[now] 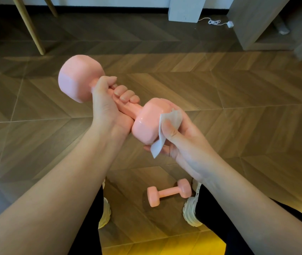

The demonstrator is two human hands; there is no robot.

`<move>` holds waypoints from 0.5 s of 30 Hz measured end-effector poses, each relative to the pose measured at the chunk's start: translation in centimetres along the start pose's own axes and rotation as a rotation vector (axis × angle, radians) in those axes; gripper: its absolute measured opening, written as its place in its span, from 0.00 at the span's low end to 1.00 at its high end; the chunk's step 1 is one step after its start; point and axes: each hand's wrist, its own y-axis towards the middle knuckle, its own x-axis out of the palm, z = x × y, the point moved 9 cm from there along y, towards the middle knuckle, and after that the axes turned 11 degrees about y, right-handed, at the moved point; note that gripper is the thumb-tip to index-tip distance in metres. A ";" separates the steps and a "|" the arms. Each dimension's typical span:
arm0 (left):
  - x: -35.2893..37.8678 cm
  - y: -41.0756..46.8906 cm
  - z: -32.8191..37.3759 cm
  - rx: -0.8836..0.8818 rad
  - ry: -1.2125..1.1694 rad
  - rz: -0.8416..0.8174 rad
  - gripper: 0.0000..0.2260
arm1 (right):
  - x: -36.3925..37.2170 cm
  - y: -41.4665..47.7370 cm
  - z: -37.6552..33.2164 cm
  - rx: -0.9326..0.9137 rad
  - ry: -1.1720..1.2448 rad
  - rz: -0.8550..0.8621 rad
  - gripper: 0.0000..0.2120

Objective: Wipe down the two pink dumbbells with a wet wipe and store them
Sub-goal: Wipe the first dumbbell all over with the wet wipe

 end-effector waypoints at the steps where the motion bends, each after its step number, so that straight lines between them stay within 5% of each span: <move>1: -0.1 0.0 0.0 -0.004 -0.009 -0.002 0.17 | 0.1 0.0 0.0 -0.008 -0.019 0.001 0.27; 9: 0.2 -0.3 -0.1 0.030 0.074 -0.027 0.15 | -0.1 0.4 0.3 -0.025 -0.153 0.100 0.31; 11: 0.6 -0.6 -0.5 0.046 0.119 -0.038 0.15 | 0.0 0.6 0.3 -0.032 -0.125 0.125 0.25; 15: 1.7 -0.9 -0.8 0.070 0.179 -0.092 0.15 | -0.6 0.5 0.8 0.047 0.003 0.198 0.27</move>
